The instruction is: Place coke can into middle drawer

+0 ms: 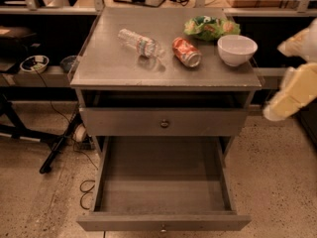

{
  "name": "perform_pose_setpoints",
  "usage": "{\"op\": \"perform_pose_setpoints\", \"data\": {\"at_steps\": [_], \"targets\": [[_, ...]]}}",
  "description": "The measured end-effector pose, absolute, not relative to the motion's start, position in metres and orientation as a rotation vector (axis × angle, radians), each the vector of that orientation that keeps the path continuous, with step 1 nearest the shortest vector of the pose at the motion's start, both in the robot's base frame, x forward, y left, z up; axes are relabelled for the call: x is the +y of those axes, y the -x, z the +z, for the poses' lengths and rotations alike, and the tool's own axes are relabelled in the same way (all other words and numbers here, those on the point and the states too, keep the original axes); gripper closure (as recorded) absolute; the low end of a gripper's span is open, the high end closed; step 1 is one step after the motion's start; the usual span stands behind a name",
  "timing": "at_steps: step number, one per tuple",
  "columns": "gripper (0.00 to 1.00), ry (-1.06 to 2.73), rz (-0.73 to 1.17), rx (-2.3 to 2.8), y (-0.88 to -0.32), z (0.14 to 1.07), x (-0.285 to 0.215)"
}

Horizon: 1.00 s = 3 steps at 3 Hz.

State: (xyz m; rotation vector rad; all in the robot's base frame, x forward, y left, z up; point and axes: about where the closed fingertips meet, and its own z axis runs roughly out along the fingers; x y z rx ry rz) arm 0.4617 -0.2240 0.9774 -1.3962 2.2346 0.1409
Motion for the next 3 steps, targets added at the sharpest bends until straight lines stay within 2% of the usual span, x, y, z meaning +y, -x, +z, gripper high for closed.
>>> {"op": "perform_pose_setpoints", "data": {"at_steps": [1,2,3], "targets": [[0.0,1.401,0.375,2.102,-0.473,0.964,-0.222],[0.0,1.384,0.462,2.052,-0.473,0.97,-0.207],[0.0,1.384,0.462,2.052,-0.473,0.97,-0.206]]}}
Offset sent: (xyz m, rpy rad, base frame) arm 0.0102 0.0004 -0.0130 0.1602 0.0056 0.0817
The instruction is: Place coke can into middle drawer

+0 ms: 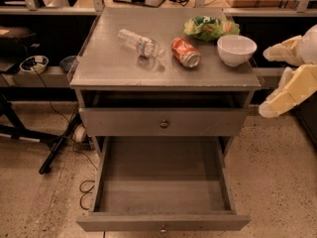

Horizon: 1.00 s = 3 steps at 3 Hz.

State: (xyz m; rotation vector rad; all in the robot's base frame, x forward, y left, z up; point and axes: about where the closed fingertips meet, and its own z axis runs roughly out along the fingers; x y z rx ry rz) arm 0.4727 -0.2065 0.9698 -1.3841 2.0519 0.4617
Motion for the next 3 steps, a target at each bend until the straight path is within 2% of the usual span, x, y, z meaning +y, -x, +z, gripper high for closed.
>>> {"op": "perform_pose_setpoints", "data": {"at_steps": [3], "targets": [[0.0,1.278,0.33,2.049,-0.509,0.965,-0.184]]}}
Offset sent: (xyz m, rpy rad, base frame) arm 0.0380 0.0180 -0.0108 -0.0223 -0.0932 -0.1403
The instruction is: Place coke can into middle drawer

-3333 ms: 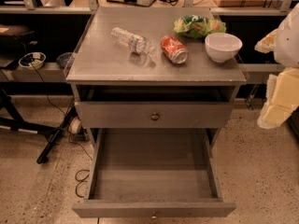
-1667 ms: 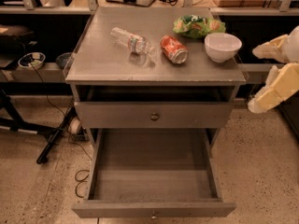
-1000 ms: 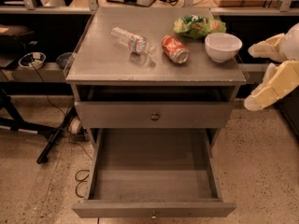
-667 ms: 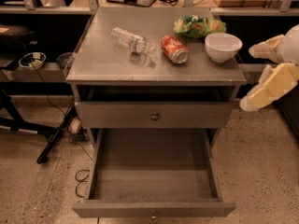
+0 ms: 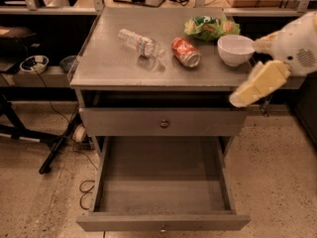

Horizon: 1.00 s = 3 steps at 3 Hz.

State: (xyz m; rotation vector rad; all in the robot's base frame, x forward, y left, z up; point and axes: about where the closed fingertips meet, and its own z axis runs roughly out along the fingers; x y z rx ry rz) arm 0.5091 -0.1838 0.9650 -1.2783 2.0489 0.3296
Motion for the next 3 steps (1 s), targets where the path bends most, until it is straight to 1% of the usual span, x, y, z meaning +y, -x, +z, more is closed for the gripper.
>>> {"op": "perform_pose_setpoints", "data": {"at_steps": [1,2,3], "targets": [[0.0,1.258,0.292,2.024,-0.541,0.964,-0.168],[0.0,1.227,0.314,2.029,-0.592,0.941,-0.166],[0.0,1.227,0.314,2.029,-0.592,0.941,-0.166]]}}
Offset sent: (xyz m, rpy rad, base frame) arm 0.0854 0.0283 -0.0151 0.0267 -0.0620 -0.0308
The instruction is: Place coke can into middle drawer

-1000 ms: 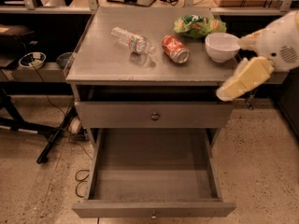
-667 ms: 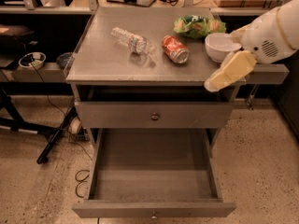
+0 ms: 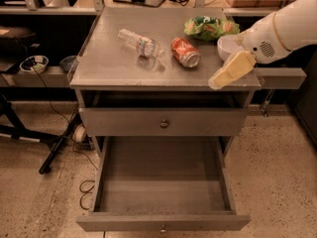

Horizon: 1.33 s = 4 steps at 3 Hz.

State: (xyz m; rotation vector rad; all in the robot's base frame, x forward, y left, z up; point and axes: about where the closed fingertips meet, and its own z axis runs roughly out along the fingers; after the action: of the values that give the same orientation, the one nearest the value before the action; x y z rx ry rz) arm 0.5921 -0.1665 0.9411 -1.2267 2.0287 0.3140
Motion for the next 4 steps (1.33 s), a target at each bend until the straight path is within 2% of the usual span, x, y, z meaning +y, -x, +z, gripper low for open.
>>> {"op": "perform_pose_setpoints", "data": {"at_steps": [3,4], "targets": [[0.0,1.08,0.303,1.992,-0.611,0.946,-0.17],[0.0,1.084,0.315,1.958,-0.636,0.942,-0.146]]}}
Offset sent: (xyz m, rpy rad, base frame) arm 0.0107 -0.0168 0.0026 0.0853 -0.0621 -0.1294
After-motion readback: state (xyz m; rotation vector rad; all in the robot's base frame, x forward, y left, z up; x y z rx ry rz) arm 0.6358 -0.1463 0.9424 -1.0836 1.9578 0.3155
